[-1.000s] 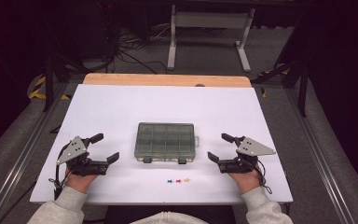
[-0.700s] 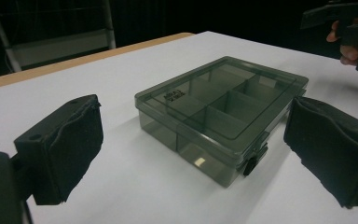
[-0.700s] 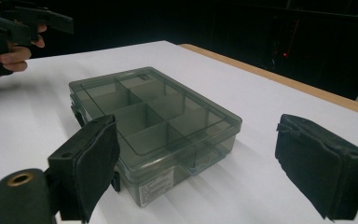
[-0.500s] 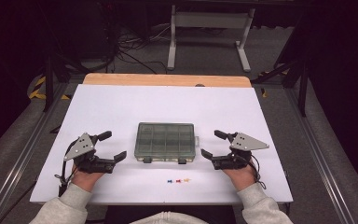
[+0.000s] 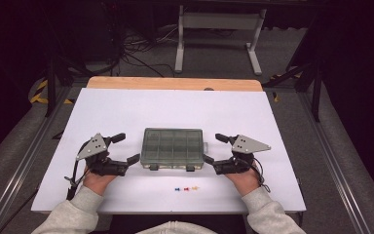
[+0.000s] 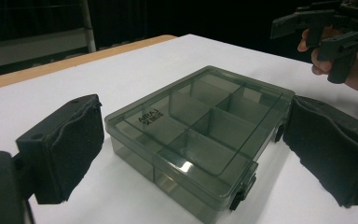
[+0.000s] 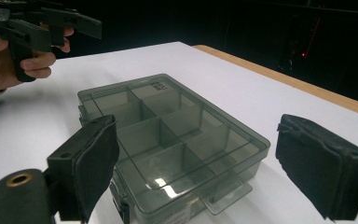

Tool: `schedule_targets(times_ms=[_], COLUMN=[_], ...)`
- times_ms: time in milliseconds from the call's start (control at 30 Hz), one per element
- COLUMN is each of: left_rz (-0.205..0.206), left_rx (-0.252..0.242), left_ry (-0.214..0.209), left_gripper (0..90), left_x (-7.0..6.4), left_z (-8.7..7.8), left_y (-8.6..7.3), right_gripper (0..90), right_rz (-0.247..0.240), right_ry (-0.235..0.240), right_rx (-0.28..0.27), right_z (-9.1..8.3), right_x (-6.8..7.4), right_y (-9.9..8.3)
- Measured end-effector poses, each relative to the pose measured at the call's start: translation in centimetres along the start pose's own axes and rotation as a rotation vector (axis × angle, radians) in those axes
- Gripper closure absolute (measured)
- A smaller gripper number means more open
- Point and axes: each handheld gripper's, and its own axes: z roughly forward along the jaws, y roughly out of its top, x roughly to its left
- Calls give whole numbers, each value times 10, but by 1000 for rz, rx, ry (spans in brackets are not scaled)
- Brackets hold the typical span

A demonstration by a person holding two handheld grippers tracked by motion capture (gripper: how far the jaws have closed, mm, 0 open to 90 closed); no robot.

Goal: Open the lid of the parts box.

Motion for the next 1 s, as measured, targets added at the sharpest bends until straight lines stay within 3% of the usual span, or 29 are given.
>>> schedule_targets(times_ms=[200,333,533,667,1000], left_rz=[36,39,79,73,84], left_rx=[86,118,172,199,284], left_ry=[-11,-36,-58,-77,-66], left_gripper=[76,109,159,188,268], left_x=[-2,-2,-7,-8,-8], left_z=[3,7,11,14,20], left_y=[-4,-8,-11,-13,-18], right_gripper=[139,170,206,230,268], right_rz=[-5,-4,12,5,29], right_ry=[22,34,52,63,68], right_rx=[32,62,125,177,250], right_z=[4,3,5,9,14], right_x=[4,4,5,7,8], right_y=[-3,-5,-10,-13,-22])
